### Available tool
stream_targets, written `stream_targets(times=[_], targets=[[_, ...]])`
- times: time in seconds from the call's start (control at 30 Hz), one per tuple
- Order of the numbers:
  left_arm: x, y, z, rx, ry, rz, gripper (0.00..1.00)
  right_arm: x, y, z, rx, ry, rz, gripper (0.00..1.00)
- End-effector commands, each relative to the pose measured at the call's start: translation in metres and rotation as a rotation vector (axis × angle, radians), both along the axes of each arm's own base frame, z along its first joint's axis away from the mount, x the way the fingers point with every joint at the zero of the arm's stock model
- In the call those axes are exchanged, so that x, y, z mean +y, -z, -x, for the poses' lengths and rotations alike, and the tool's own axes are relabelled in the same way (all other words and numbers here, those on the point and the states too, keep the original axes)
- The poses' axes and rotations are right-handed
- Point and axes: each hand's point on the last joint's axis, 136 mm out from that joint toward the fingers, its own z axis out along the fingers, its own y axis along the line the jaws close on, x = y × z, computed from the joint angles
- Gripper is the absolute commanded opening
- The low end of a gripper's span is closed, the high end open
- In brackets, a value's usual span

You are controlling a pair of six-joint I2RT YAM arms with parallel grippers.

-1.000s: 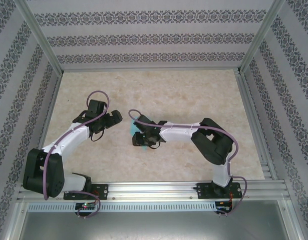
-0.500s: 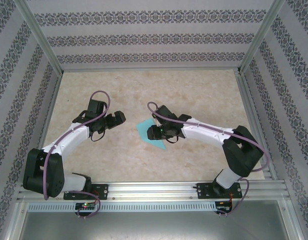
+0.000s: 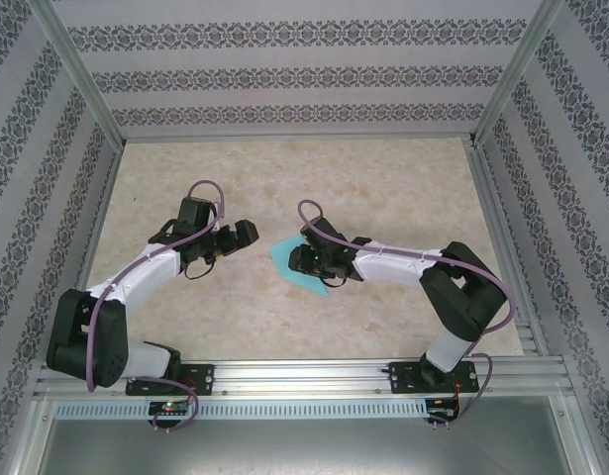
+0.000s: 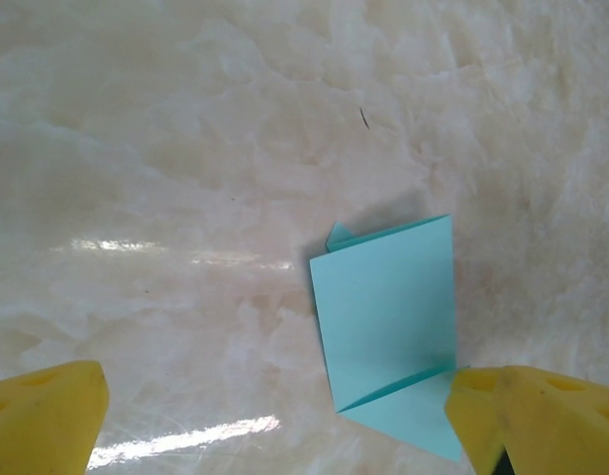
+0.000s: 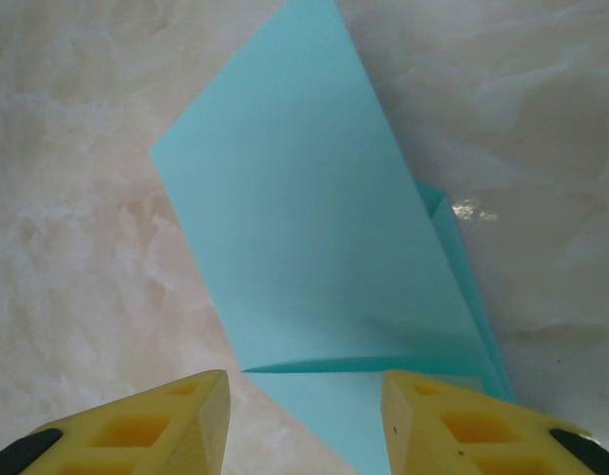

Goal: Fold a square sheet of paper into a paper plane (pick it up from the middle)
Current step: Rotate the paper at the center of the table, then fold the wing for the fifth time at the center of the table.

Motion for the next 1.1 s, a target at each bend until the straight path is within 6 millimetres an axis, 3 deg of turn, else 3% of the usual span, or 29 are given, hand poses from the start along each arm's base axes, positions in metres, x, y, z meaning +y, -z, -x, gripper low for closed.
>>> stream_targets(times=[0.0,0.33,0.57,1.07], targets=[[-0.018,-0.001,0.001,-0.011,0.037,0.048,1.0,0.001,0.006,-0.008,0.0,0.036,-0.044,0.44],[-0.044,0.0,0.016,0.03,0.062,0.099,0.98,-0.016,0.039,-0.002,0.076,0.081,-0.084,0.44],[-0.068,0.012,0.03,0.104,0.062,0.124,0.92,-0.026,0.054,0.004,0.139,0.137,-0.19,0.44],[-0.108,0.05,0.033,0.222,0.049,0.142,0.55,-0.042,0.069,0.009,0.178,0.175,-0.194,0.42]])
